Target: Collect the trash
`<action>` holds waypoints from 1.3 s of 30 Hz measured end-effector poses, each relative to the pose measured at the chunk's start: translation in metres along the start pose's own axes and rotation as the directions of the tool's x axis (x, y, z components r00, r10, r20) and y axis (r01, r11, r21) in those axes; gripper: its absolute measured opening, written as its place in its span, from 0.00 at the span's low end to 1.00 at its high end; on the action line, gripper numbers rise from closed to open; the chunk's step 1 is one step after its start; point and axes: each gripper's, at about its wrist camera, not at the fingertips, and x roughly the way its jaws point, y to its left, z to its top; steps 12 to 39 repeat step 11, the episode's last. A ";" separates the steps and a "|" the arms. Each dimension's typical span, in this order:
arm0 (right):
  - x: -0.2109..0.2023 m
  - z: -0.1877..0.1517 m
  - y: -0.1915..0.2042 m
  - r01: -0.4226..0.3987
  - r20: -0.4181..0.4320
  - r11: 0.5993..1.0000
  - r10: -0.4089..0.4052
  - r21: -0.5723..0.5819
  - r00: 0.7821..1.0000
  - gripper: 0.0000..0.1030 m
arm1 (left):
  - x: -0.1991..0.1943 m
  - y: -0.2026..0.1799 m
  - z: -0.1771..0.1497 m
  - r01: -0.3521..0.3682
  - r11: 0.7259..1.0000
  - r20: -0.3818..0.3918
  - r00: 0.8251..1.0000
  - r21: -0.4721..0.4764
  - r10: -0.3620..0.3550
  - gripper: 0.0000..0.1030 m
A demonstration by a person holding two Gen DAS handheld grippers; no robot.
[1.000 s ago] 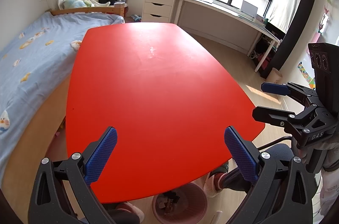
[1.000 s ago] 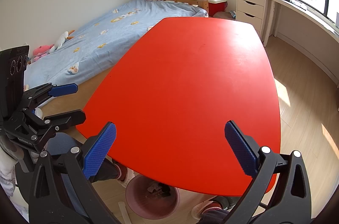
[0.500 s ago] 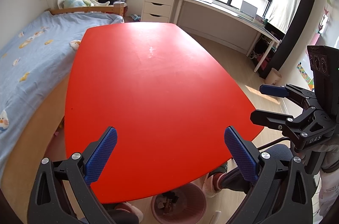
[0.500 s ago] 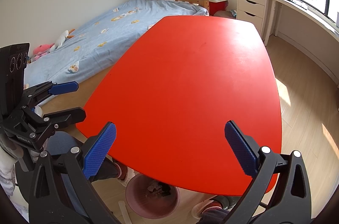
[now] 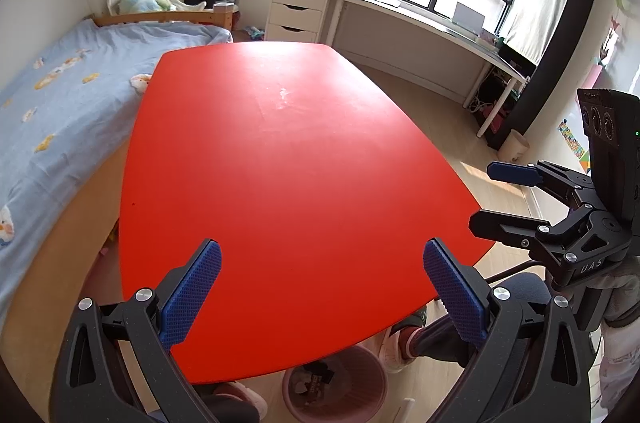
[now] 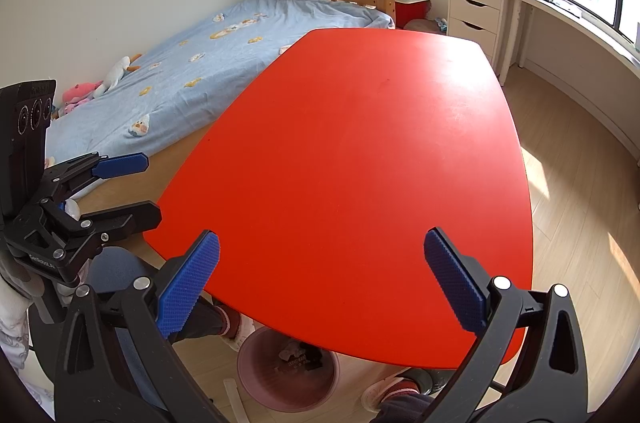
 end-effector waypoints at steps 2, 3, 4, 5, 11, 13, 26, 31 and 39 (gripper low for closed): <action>0.000 0.000 0.000 0.000 0.000 1.000 0.000 0.001 1.000 0.97 | 0.000 -0.002 0.000 0.008 1.000 0.001 1.000 0.004 -0.008 0.94; 0.000 0.000 0.000 0.000 0.000 1.000 0.000 0.001 1.000 0.97 | 0.000 -0.003 -0.001 0.011 1.000 0.001 1.000 0.007 -0.011 0.94; 0.000 0.001 0.000 0.001 0.000 1.000 -0.001 0.000 1.000 0.97 | 0.001 -0.003 -0.001 0.007 1.000 -0.002 1.000 0.009 -0.007 0.94; 0.000 0.000 0.000 0.001 0.000 1.000 -0.001 0.000 1.000 0.97 | 0.002 -0.003 -0.001 0.003 1.000 -0.003 1.000 0.008 -0.003 0.94; 0.000 0.002 0.000 0.000 0.000 1.000 0.000 0.000 1.000 0.97 | -0.002 -0.002 0.000 -0.019 1.000 0.029 0.999 0.000 0.019 0.94; 0.000 0.002 0.000 0.000 0.000 1.000 0.000 0.000 1.000 0.97 | -0.002 -0.002 0.000 -0.019 1.000 0.029 0.999 0.000 0.019 0.94; 0.000 0.002 0.000 0.000 0.000 1.000 0.000 0.000 1.000 0.97 | -0.002 -0.002 0.000 -0.019 1.000 0.029 0.999 0.000 0.019 0.94; 0.000 0.002 0.000 0.000 0.000 1.000 0.000 0.000 1.000 0.97 | -0.002 -0.002 0.000 -0.019 1.000 0.029 0.999 0.000 0.019 0.94; 0.000 0.002 0.000 0.000 0.000 1.000 0.000 0.000 1.000 0.97 | -0.002 -0.002 0.000 -0.019 1.000 0.029 0.999 0.000 0.019 0.94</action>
